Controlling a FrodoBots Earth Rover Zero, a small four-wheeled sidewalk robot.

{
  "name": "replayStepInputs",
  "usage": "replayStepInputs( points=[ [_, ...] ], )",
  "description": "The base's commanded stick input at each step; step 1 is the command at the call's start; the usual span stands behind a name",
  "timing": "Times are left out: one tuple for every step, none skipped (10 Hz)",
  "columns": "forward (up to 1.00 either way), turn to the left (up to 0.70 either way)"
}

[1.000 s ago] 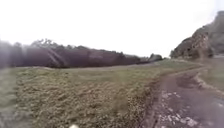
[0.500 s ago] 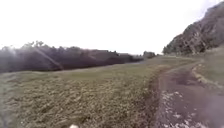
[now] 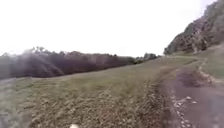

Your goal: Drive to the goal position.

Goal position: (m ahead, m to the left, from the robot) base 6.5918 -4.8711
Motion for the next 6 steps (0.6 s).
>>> replayStepInputs(
  points=[
    [0.70,-0.26],
    [0.70,-0.26],
    [0.70,-0.26],
    [0.70,-0.26],
    [0.70,-0.26],
    [0.70,-0.26]
  ],
)
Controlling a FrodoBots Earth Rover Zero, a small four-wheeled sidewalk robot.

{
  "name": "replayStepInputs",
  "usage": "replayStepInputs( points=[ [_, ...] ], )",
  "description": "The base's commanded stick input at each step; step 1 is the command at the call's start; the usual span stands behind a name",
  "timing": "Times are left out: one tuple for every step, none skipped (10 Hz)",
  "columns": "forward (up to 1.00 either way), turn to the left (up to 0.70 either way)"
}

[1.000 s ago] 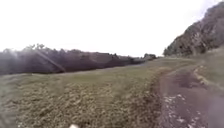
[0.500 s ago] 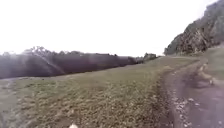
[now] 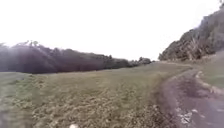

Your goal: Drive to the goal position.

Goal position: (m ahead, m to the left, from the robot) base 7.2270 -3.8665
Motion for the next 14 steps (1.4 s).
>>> replayStepInputs(
  points=[
    [0.70,-0.26],
    [0.70,-0.26],
    [0.70,-0.26],
    [0.70,-0.26],
    [0.70,-0.26],
    [0.70,-0.26],
    [0.70,-0.26],
    [0.70,-0.26],
    [0.70,-0.11],
    [0.70,0.00],
    [0.70,0.00],
    [0.70,0.00],
    [0.70,0.00],
    [0.70,0.00]
  ],
)
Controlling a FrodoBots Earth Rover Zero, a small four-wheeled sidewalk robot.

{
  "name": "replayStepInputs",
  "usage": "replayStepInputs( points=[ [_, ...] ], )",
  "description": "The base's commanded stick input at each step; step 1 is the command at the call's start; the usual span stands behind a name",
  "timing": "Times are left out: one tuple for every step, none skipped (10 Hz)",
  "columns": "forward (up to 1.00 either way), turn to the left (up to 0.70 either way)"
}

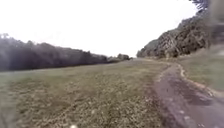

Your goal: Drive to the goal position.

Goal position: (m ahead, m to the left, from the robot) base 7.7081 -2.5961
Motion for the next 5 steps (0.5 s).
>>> replayStepInputs(
  points=[
    [0.31,0.00],
    [0.06,0.00],
    [0.06,0.00],
    [0.06,0.00],
    [0.06,0.00]
  ],
)
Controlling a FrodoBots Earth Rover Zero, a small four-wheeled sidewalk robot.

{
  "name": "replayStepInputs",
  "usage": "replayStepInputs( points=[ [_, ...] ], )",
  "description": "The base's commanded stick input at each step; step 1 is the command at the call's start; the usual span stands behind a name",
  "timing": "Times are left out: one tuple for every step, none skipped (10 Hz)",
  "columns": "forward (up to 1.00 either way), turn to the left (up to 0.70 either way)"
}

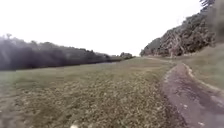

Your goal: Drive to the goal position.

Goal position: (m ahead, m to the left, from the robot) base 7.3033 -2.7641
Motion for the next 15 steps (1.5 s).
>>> replayStepInputs(
  points=[
    [0.06,0.00],
    [0.06,0.00],
    [0.06,0.00],
    [0.05,0.00],
    [0.05,0.00],
    [0.06,0.00],
    [0.06,0.00],
    [0.07,0.00],
    [0.12,0.00],
    [0.13,0.00],
    [0.10,0.00],
    [0.08,0.00],
    [0.06,0.00],
    [0.06,0.00],
    [0.06,0.00]
  ],
)
